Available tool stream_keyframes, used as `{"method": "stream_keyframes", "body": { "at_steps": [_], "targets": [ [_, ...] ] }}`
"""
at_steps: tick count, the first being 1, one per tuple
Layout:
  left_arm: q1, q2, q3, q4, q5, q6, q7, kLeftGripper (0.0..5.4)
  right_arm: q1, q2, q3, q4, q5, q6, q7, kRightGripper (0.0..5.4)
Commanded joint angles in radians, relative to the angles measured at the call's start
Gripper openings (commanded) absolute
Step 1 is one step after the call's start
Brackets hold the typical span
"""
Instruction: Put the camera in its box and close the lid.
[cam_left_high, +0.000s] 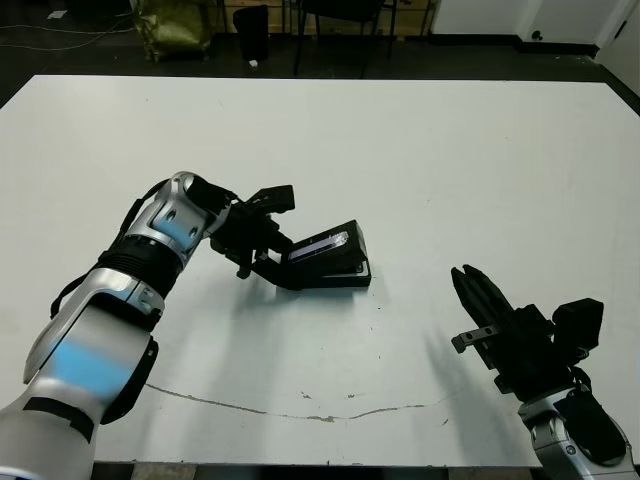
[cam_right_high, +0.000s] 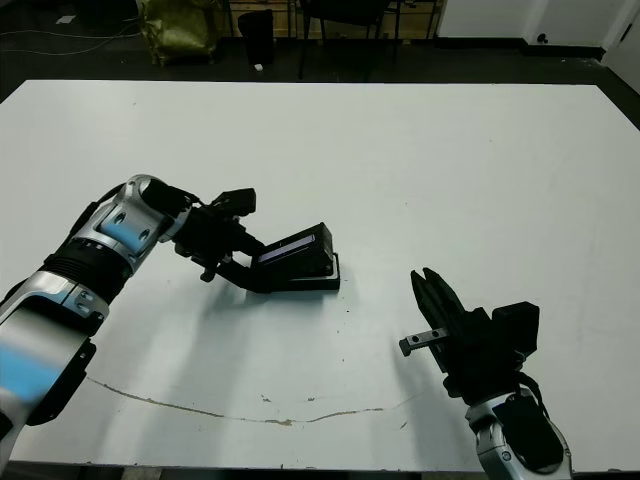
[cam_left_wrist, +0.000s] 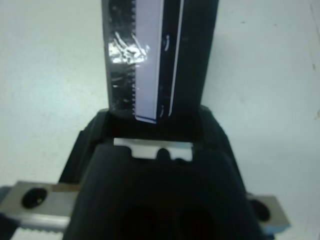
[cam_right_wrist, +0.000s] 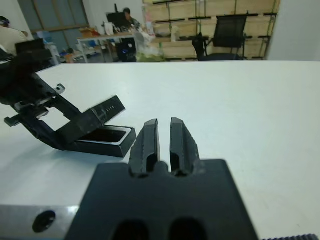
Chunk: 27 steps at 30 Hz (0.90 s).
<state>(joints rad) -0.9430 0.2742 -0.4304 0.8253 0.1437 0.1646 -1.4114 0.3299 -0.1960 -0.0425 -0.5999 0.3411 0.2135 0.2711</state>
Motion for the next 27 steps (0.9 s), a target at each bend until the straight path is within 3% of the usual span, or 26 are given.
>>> {"method": "stream_keyframes", "body": {
  "at_steps": [1,15,21,27],
  "targets": [
    [0.007,-0.057,-0.024,0.022,0.007,0.061,0.002,2.21,0.019,0.002,0.005,-0.017,-0.011,0.031,-0.024,0.0],
    [0.015,-0.112,-0.029,0.023,0.018,0.144,0.038,2.21,0.026,0.006,-0.002,-0.042,0.007,0.043,-0.044,0.0],
    [0.004,-0.128,-0.045,0.016,0.035,0.151,0.056,2.21,0.042,0.005,-0.014,-0.133,0.016,0.114,-0.1,0.0],
    [-0.007,-0.146,-0.065,0.022,0.054,0.165,0.06,2.21,0.056,0.013,-0.009,-0.157,0.015,0.119,-0.11,0.0]
  ]
}}
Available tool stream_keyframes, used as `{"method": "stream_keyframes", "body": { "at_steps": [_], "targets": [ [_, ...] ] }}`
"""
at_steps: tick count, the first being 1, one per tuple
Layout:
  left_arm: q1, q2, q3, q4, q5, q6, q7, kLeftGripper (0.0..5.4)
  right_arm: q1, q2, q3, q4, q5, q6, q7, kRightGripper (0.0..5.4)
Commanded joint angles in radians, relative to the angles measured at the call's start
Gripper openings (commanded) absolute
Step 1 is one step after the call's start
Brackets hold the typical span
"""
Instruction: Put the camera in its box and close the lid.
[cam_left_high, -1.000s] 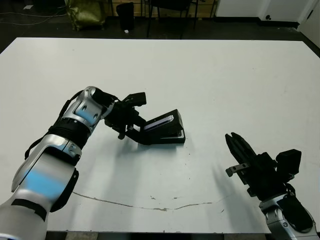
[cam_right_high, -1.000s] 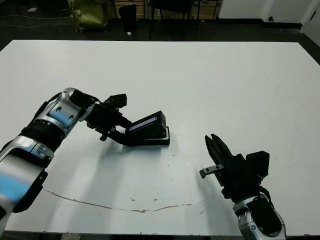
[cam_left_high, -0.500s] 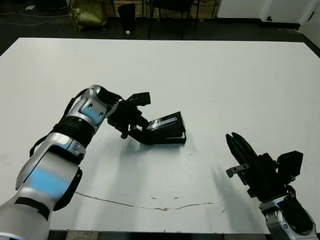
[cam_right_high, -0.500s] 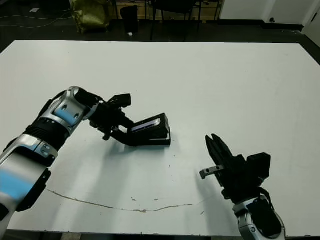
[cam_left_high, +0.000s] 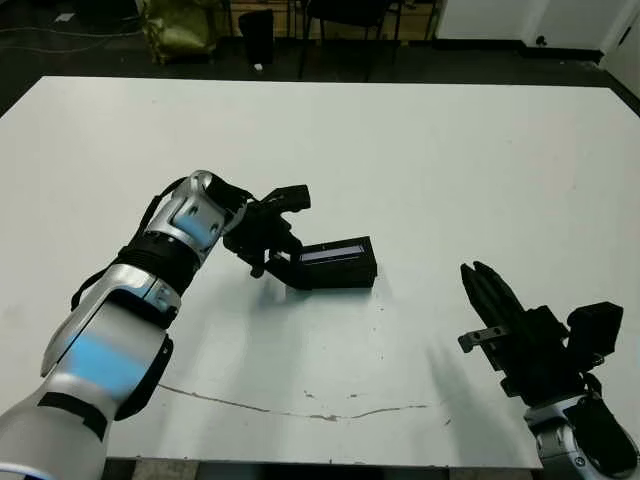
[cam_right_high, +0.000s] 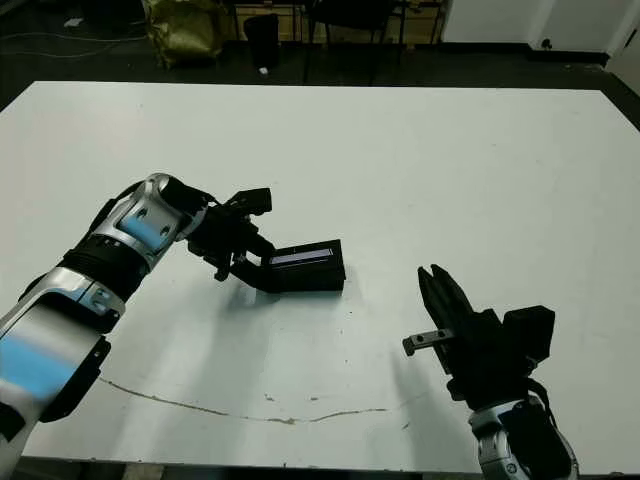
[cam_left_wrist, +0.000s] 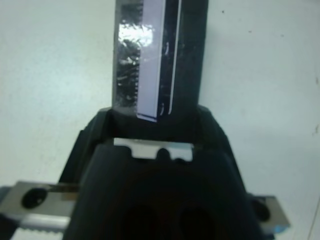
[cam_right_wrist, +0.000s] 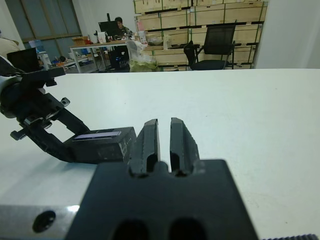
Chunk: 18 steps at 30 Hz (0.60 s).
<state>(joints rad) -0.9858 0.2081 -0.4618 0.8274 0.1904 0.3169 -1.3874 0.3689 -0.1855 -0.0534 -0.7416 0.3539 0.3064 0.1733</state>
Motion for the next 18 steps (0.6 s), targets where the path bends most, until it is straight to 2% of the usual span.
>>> {"method": "stream_keyframes", "body": {
  "at_steps": [1,5,8,11,15,18],
  "targets": [
    [0.039,-0.082,-0.033,0.018,0.009,0.009,0.041,2.21,0.019,0.004,0.005,-0.02,-0.001,0.027,-0.017,0.0],
    [0.047,-0.092,-0.038,-0.001,0.023,0.024,0.067,2.21,0.024,0.014,0.011,0.004,-0.003,-0.013,-0.006,0.0],
    [0.046,-0.099,-0.046,-0.004,0.027,0.029,0.062,2.21,0.03,0.009,0.014,-0.017,-0.016,0.005,-0.02,0.0],
    [0.046,-0.107,-0.056,-0.011,0.034,0.042,0.063,2.21,0.034,0.012,0.015,-0.005,-0.026,-0.024,-0.01,0.0],
    [0.06,-0.102,-0.065,-0.043,0.037,0.02,0.062,3.04,0.034,0.016,0.014,0.002,-0.013,-0.02,-0.004,0.0],
    [0.081,-0.092,-0.085,-0.075,0.045,-0.049,0.077,3.77,0.036,0.013,0.022,-0.016,-0.031,-0.011,-0.016,0.0]
  ]
}}
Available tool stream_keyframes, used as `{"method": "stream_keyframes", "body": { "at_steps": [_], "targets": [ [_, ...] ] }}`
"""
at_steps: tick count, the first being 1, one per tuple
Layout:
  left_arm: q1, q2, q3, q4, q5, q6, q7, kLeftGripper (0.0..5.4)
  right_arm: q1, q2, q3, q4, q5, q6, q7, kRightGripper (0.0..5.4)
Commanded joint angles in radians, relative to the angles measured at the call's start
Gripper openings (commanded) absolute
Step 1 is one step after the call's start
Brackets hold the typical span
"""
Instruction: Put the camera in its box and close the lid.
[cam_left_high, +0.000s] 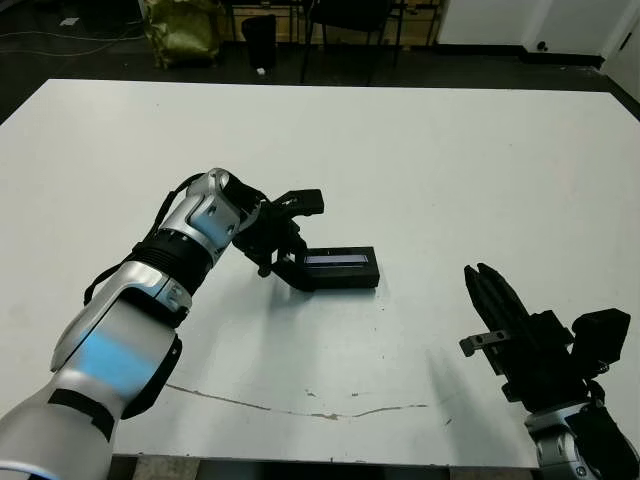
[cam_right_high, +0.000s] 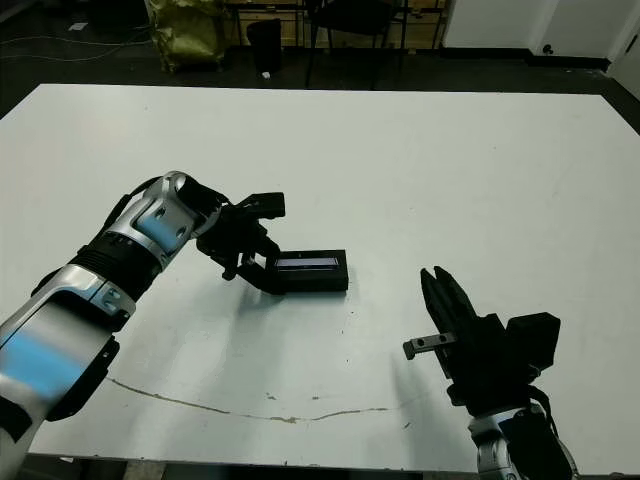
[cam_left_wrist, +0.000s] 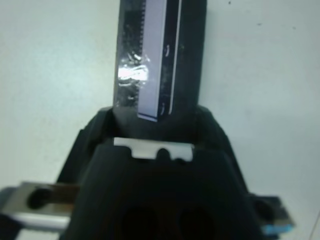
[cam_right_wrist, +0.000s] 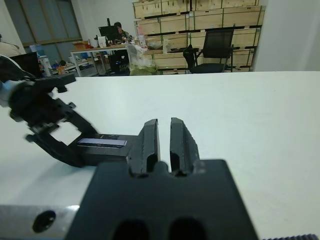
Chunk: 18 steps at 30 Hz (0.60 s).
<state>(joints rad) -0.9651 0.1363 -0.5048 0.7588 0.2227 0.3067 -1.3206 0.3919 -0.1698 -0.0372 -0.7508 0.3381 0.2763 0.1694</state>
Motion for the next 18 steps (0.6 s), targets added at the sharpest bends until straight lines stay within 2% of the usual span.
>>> {"method": "stream_keyframes", "body": {
  "at_steps": [1,4,7,9,13,18],
  "targets": [
    [0.067,-0.018,-0.046,-0.011,0.015,-0.06,0.014,4.02,0.014,-0.003,0.007,-0.011,-0.017,0.021,-0.015,0.0],
    [0.083,-0.012,-0.06,-0.02,0.02,-0.114,0.021,4.74,0.013,-0.003,0.008,-0.016,-0.01,0.024,-0.015,0.0],
    [0.085,-0.013,-0.072,-0.02,0.019,-0.089,0.003,5.38,0.009,0.0,0.002,0.008,0.005,-0.002,0.005,0.0],
    [0.089,-0.008,-0.082,-0.026,0.019,-0.1,0.0,5.38,0.008,0.004,-0.005,0.035,0.018,-0.027,0.023,0.0],
    [0.091,-0.007,-0.093,-0.025,0.014,-0.101,-0.013,5.38,0.013,-0.003,0.001,-0.007,-0.004,0.021,-0.01,0.0],
    [0.096,-0.005,-0.099,-0.023,0.011,-0.145,-0.008,5.38,0.006,-0.014,0.001,-0.009,-0.008,0.022,-0.006,0.0]
  ]
}}
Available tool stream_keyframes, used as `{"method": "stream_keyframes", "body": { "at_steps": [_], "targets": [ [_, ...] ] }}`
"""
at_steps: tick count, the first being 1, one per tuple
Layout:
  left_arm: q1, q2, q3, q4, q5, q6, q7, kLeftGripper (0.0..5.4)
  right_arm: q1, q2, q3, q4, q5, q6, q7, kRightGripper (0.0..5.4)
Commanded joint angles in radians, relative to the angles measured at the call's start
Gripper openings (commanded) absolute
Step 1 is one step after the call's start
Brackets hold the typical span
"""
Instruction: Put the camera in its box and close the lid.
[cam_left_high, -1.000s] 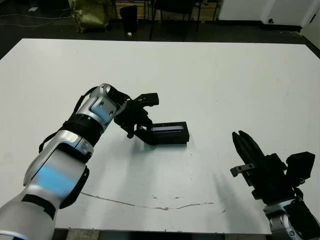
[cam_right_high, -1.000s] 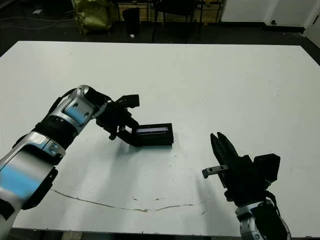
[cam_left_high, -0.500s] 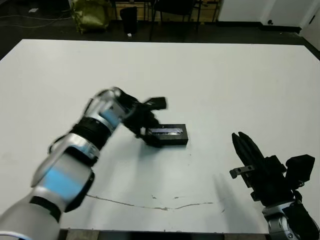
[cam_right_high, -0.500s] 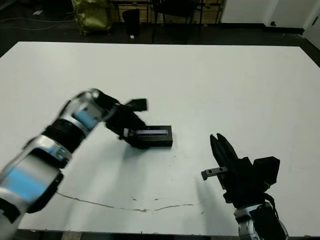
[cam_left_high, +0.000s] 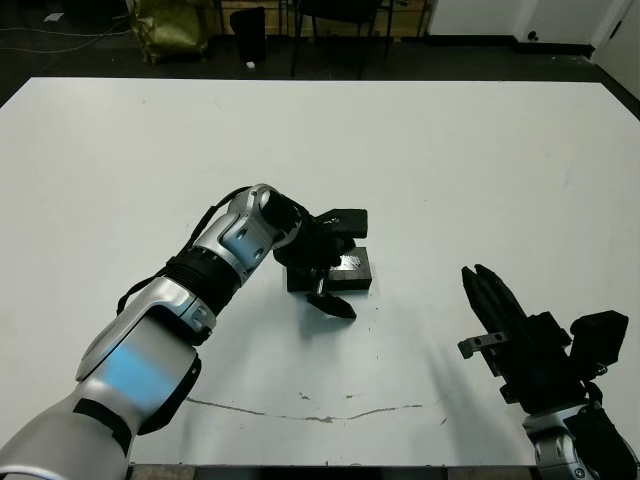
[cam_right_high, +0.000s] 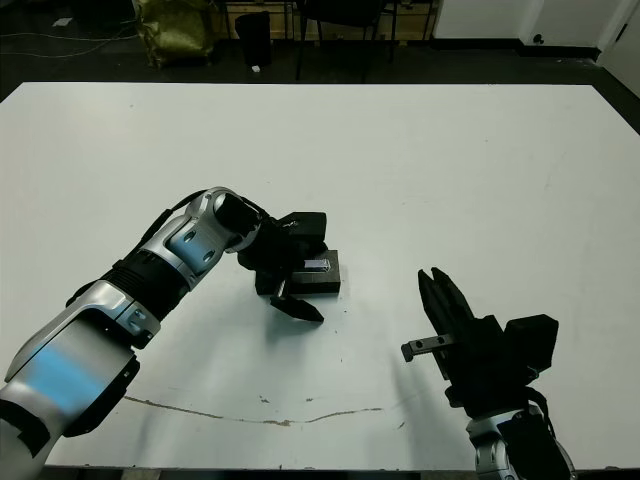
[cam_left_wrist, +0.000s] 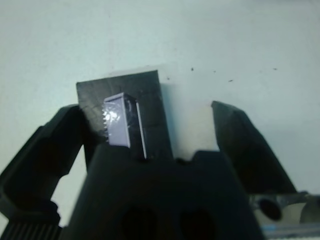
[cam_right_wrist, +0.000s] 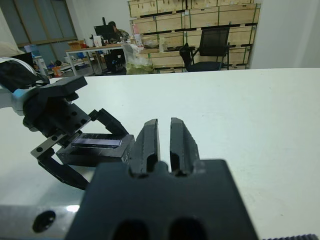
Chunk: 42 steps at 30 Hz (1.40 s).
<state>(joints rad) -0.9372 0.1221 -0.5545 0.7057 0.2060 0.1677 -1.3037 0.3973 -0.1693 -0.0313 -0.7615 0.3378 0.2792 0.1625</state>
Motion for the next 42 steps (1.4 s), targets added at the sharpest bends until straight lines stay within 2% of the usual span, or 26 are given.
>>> {"method": "stream_keyframes", "body": {
  "at_steps": [1,8,12,18,26,34,42],
  "targets": [
    [0.066,0.006,-0.048,0.034,0.026,0.007,-0.026,5.38,-0.001,-0.015,-0.005,0.007,-0.008,0.01,0.006,0.0],
    [0.066,-0.006,-0.033,0.04,0.012,0.024,-0.001,5.38,-0.003,-0.008,-0.001,-0.003,-0.003,0.032,-0.007,0.0],
    [0.101,-0.01,-0.008,0.019,0.009,-0.011,0.093,5.38,-0.003,-0.011,0.003,-0.021,-0.005,0.054,-0.022,0.0],
    [0.164,0.0,0.014,0.007,-0.004,-0.059,0.189,5.38,-0.003,-0.002,0.005,-0.006,0.012,0.023,0.003,0.0],
    [0.191,0.005,0.027,0.022,-0.027,-0.04,0.18,5.38,-0.005,-0.001,0.008,-0.01,0.015,0.026,0.007,0.0],
    [0.229,0.01,0.038,0.019,-0.049,-0.041,0.175,5.38,-0.007,0.01,0.005,0.033,0.035,-0.034,0.043,0.0],
    [0.259,-0.001,0.096,0.089,-0.118,-0.04,0.181,5.38,-0.002,-0.006,0.0,0.001,0.023,0.01,0.018,0.0]
  ]
}}
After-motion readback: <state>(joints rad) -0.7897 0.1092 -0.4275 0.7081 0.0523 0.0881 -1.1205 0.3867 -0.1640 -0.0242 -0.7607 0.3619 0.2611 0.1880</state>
